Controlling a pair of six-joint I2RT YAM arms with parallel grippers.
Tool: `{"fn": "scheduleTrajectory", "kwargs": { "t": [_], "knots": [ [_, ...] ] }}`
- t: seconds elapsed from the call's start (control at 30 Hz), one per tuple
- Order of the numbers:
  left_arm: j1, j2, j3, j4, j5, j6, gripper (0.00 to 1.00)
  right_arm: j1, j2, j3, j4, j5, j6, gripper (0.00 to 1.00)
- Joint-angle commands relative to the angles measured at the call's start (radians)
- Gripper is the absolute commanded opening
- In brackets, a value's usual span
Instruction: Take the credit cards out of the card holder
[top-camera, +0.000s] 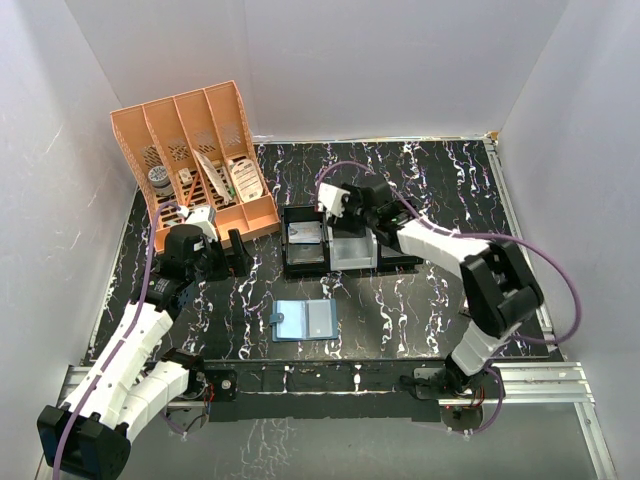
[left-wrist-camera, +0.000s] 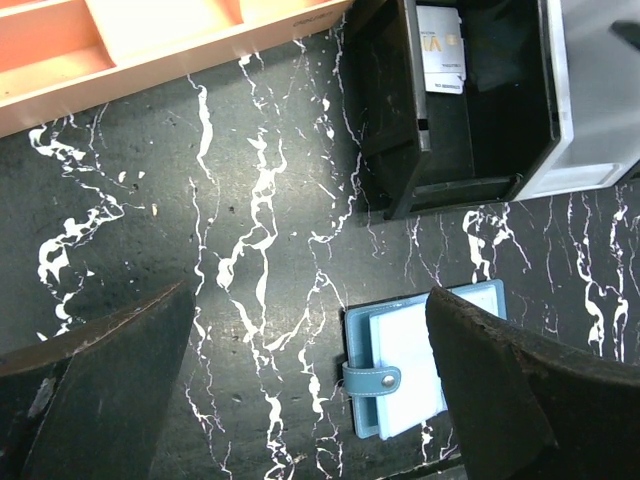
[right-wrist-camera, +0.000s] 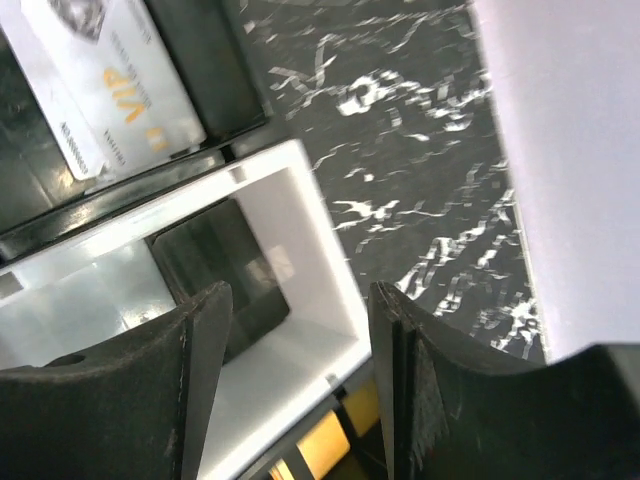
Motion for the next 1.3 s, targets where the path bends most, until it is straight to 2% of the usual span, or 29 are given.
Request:
{"fn": "scheduleTrajectory", "kwargs": {
  "t": [0.0, 0.07, 0.2, 0.33, 0.43, 0.53, 0.6, 0.67, 0.77, 0.9, 1.1, 1.27],
  "knots": [
    [0.008, -0.011, -0.005, 0.019, 0.061, 0.001, 0.99, -0.006, -0.174, -0.043, 0.12, -0.021, 0.148, 0.56],
    [0.007, -0.012, -0.01, 0.03, 0.095, -0.008, 0.99, -0.006, -0.252, -0.084, 0.184, -0.021, 0.289, 0.58],
    [0.008, -0.005, -0.028, 0.071, 0.219, -0.045, 0.99, -0.006, -0.396, -0.168, 0.279, 0.032, 0.722, 0.86],
    [0.007, 0.014, -0.052, 0.147, 0.416, -0.122, 0.98, -0.006, -0.509, -0.232, 0.192, 0.056, 1.082, 0.98],
    [0.006, 0.041, -0.069, 0.218, 0.554, -0.183, 0.96, -0.006, -0.586, -0.284, 0.111, 0.054, 1.292, 0.98],
    [-0.009, 0.102, -0.094, 0.313, 0.693, -0.268, 0.92, -0.006, -0.652, -0.406, 0.169, -0.036, 1.426, 0.98],
    [-0.062, 0.157, -0.085, 0.32, 0.692, -0.274, 0.9, -0.006, -0.684, -0.482, 0.235, -0.074, 1.565, 0.98],
    [-0.161, 0.219, -0.057, 0.262, 0.615, -0.242, 0.88, -0.006, -0.688, -0.53, 0.253, -0.092, 1.678, 0.98],
    [-0.299, 0.307, -0.022, 0.196, 0.425, -0.25, 0.83, -0.004, -0.663, -0.559, 0.242, -0.156, 1.794, 0.93],
    [-0.369, 0.368, -0.044, 0.193, 0.294, -0.291, 0.74, 0.014, -0.625, -0.585, 0.213, -0.189, 1.867, 0.8],
    [-0.38, 0.39, -0.053, 0.104, 0.185, -0.299, 0.66, 0.099, -0.594, -0.579, 0.143, -0.142, 1.893, 0.58],
    [-0.38, 0.419, -0.069, 0.078, 0.125, -0.29, 0.63, 0.188, -0.523, -0.551, 0.126, -0.099, 1.912, 0.52]
  ]
}}
